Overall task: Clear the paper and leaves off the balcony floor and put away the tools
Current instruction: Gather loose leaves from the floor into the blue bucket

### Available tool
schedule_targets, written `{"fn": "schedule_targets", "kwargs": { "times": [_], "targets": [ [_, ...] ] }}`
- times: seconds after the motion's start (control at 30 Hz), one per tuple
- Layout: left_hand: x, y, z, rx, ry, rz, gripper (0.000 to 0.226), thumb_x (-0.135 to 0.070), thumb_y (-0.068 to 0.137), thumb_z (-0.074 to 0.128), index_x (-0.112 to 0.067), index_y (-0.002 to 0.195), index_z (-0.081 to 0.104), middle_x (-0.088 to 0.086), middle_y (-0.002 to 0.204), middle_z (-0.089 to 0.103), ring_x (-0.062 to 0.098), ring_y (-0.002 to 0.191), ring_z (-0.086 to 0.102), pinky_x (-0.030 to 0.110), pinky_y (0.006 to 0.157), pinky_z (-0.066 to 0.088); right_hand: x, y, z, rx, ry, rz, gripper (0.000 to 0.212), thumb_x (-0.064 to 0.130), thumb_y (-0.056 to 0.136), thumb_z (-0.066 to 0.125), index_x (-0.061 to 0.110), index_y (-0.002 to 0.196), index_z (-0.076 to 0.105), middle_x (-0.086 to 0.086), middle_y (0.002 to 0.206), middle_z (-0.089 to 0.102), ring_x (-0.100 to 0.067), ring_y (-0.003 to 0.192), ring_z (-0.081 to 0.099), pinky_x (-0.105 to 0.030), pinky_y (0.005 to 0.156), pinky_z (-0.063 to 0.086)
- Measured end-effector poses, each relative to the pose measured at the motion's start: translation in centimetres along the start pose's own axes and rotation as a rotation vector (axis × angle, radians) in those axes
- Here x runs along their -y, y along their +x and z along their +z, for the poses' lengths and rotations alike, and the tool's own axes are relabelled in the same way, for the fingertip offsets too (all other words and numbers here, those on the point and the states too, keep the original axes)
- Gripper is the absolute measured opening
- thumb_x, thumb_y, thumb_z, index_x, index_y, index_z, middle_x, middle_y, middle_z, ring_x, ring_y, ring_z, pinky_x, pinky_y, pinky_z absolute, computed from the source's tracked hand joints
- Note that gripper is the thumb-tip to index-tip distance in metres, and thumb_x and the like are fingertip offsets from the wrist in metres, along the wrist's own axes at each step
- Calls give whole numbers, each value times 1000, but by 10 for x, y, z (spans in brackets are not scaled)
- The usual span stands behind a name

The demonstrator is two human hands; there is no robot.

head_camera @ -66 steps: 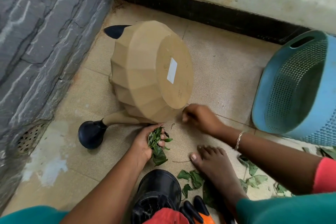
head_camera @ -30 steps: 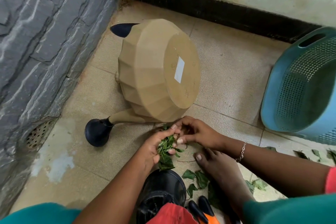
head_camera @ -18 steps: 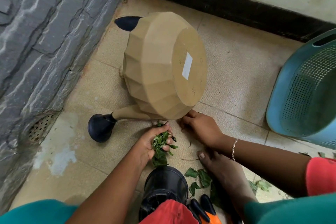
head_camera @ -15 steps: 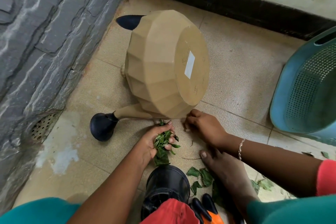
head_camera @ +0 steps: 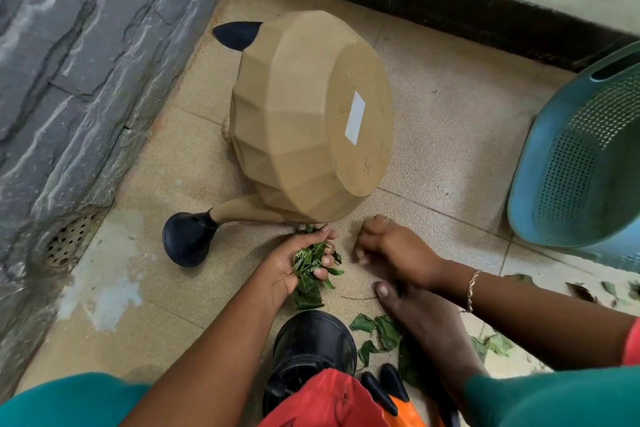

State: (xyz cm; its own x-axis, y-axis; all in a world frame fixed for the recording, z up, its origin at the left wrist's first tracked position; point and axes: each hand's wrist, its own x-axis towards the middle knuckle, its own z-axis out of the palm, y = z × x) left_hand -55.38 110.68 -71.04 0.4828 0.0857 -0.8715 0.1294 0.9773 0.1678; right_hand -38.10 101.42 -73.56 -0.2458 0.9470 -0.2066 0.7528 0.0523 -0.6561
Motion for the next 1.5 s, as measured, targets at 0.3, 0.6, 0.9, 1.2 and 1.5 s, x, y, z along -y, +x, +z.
{"fn": "schedule_targets", "kwargs": {
  "times": [0.3,0.6,0.9,1.2,1.5],
  "targets": [
    [2,14,32,192,62,-129,27,-25,84,48,0,93,50,-3,56,49,6,41,45,12,31,31,-13,5,-28,-84,183,47,15,30,80,61,17,79,68,8,82,47,-4,82,39,-24,69,38],
    [-5,2,55,121,84,-171,13,-8,91,50,-8,81,58,-2,57,50,6,42,46,12,33,31,-8,-5,-47,-91,254,100,5,34,80,50,33,80,45,11,82,47,-1,75,42,-12,62,31],
    [2,-96,90,109,-93,-64,18,2,84,60,-7,68,63,6,57,52,13,42,49,13,35,36,61,-24,-114,-79,408,121,38,67,70,57,38,83,37,9,85,53,-5,68,51,-13,55,36],
    [-2,-244,150,376,-330,122,33,-19,48,93,-12,56,62,2,59,54,11,44,52,14,37,42,195,-60,-217,-216,193,129,51,78,75,41,28,88,38,15,60,45,4,59,49,-7,54,34],
    [-23,-359,181,227,-289,76,37,-10,50,90,1,57,56,10,52,50,17,38,49,18,32,40,292,-129,-285,-408,370,329,45,66,77,43,30,103,47,3,69,58,-9,64,55,-27,61,43]
  ]
}}
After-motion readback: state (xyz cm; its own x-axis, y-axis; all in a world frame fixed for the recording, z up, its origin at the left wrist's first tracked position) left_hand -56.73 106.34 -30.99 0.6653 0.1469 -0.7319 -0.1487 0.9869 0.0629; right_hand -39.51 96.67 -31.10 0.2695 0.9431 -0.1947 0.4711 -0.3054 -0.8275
